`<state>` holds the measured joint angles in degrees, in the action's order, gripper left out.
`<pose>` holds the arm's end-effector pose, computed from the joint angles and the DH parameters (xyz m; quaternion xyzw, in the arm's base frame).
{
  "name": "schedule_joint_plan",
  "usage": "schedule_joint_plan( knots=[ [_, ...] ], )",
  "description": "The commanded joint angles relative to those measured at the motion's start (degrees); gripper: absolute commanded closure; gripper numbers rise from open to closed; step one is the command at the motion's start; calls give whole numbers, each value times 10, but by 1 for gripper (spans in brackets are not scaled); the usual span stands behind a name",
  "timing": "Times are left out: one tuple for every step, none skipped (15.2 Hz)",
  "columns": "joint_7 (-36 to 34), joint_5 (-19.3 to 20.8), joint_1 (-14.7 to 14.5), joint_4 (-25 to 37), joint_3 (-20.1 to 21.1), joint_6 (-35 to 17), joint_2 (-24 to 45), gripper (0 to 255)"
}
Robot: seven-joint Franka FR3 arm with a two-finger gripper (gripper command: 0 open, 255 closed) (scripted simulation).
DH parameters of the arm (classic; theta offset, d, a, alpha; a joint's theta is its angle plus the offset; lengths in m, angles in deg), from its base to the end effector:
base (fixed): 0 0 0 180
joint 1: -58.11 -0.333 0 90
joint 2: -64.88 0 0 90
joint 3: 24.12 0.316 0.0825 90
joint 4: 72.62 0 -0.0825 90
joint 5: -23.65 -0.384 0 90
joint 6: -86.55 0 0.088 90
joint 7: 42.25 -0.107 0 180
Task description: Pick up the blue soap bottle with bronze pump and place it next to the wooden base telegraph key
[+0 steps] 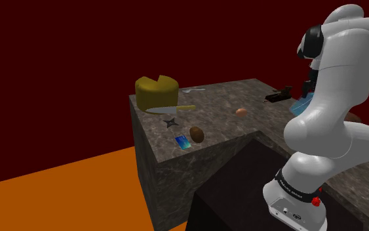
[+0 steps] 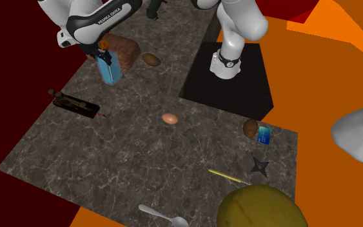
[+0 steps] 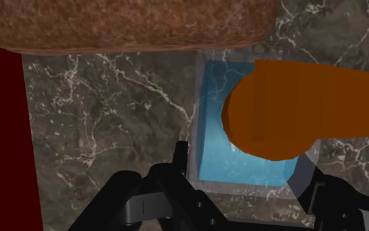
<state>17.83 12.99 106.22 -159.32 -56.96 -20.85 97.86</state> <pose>0.1801 -0.6552 0.3590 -0.9786 0.1857 0.0815 0.0351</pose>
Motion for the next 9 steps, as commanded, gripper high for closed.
schedule_joint_plan(
  knots=[
    [0,0,0,0,0,0,0,0],
    [0,0,0,0,0,0,0,0],
    [0,0,0,0,0,0,0,0],
    [0,0,0,0,0,0,0,0],
    [0,0,0,0,0,0,0,0],
    [0,0,0,0,0,0,0,0],
    [-2,2,0,16,-1,18,-3,0],
    [-3,4,1,33,-2,36,-5,0],
    [-4,5,3,51,-3,55,-6,0]
  ],
)
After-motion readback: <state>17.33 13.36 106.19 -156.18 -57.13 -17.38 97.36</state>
